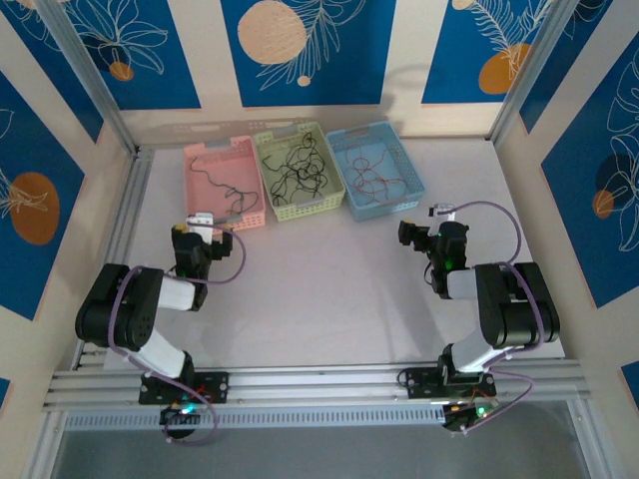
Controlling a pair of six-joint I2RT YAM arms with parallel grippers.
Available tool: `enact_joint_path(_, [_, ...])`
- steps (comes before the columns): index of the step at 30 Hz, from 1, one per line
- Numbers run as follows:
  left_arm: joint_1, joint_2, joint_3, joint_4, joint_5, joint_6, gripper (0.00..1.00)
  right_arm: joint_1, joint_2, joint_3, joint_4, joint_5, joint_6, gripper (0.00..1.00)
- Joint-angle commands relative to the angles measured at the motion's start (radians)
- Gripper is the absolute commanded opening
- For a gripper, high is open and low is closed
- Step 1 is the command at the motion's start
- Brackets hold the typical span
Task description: Untangle the cables
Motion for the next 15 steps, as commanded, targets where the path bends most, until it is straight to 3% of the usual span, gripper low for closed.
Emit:
enact_joint_path(1, [0.008, -0.013, 0.006, -0.012, 0.021, -0.022, 1.0, 0.0, -0.012, 0.009, 0.014, -0.012, -0.022, 0.99])
enact_joint_path(12, [0.008, -0.013, 0.006, -0.011, 0.022, -0.022, 1.0, -0.01, -0.01, 0.019, -0.002, -0.033, -0.018, 0.99])
enact_joint_path(15, [0.008, -0.013, 0.006, -0.011, 0.021, -0.023, 1.0, -0.012, -0.012, 0.019, -0.008, -0.088, -0.036, 0.99])
